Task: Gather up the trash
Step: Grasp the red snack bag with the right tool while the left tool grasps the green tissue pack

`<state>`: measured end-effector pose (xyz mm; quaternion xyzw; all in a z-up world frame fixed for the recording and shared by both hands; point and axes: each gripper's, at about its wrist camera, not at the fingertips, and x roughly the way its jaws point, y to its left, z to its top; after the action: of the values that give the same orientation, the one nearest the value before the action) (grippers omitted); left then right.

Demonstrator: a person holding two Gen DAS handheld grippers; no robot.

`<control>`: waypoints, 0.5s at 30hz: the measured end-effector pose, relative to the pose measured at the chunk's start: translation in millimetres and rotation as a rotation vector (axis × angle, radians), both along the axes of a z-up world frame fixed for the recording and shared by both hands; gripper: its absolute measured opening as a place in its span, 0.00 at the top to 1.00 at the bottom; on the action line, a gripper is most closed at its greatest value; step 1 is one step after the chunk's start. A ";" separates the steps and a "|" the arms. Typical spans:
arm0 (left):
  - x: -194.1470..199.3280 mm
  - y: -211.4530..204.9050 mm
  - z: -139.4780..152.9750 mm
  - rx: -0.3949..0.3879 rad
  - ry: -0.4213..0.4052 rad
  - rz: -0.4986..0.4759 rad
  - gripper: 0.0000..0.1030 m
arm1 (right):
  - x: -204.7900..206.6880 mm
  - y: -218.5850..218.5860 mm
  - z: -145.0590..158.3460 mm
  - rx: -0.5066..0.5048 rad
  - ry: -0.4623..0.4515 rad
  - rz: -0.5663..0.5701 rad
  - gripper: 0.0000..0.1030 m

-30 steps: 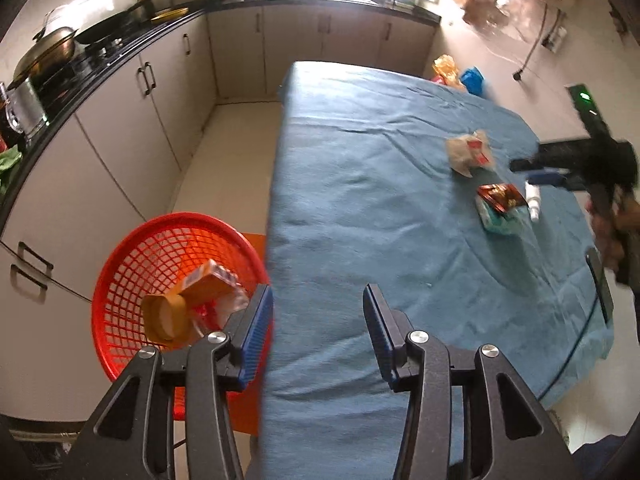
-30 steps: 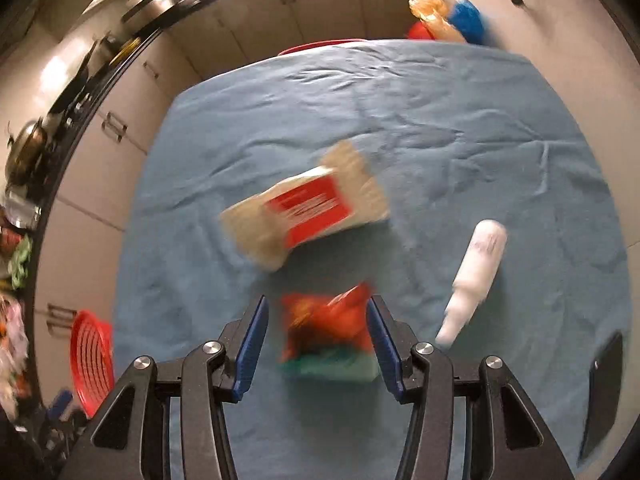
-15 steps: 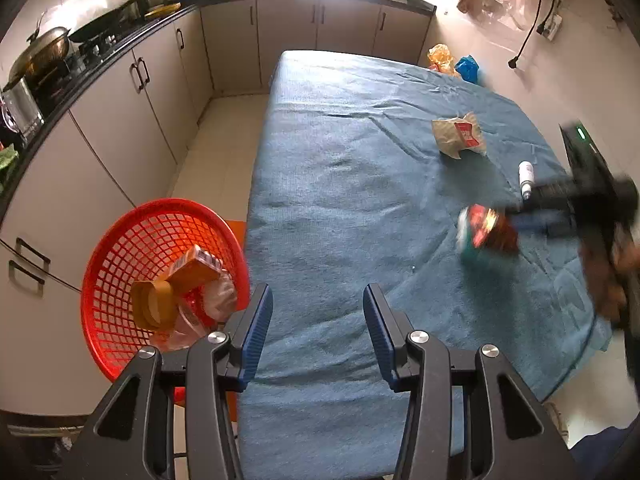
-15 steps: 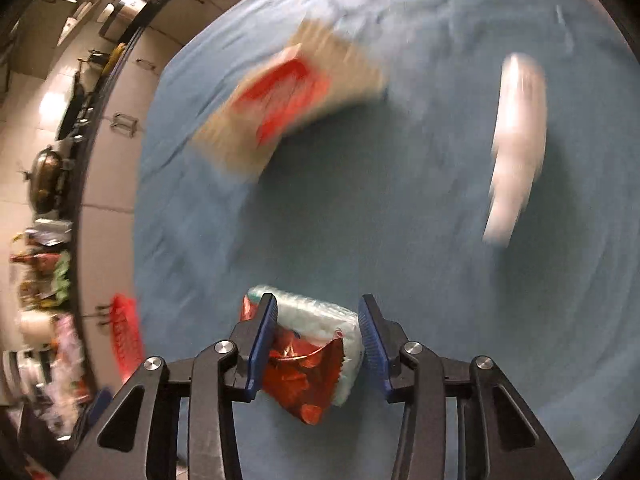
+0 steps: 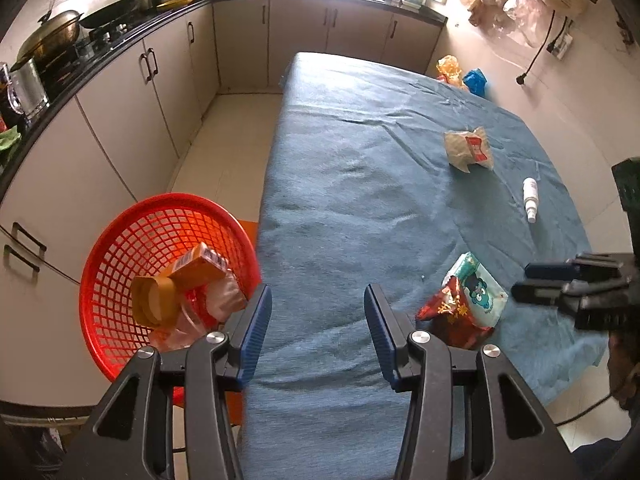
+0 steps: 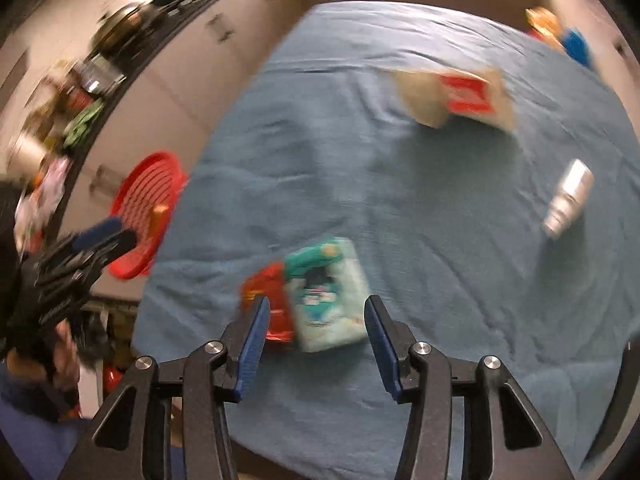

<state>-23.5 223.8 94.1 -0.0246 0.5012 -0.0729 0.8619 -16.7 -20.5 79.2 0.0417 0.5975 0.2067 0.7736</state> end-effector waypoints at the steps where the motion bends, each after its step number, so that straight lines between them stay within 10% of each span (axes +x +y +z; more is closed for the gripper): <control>1: -0.5 1.6 0.4 0.000 -0.002 0.005 0.55 | -0.4 8.8 -0.4 0.009 0.005 0.026 0.49; 15: -10.5 17.3 -1.4 -0.010 0.013 0.049 0.50 | -18.0 73.5 -39.0 -0.220 -0.049 0.184 0.68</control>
<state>-34.0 241.1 92.6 -0.0414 0.5058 -0.0539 0.8600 -34.6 53.0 40.2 -0.1034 0.5989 0.2110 0.7656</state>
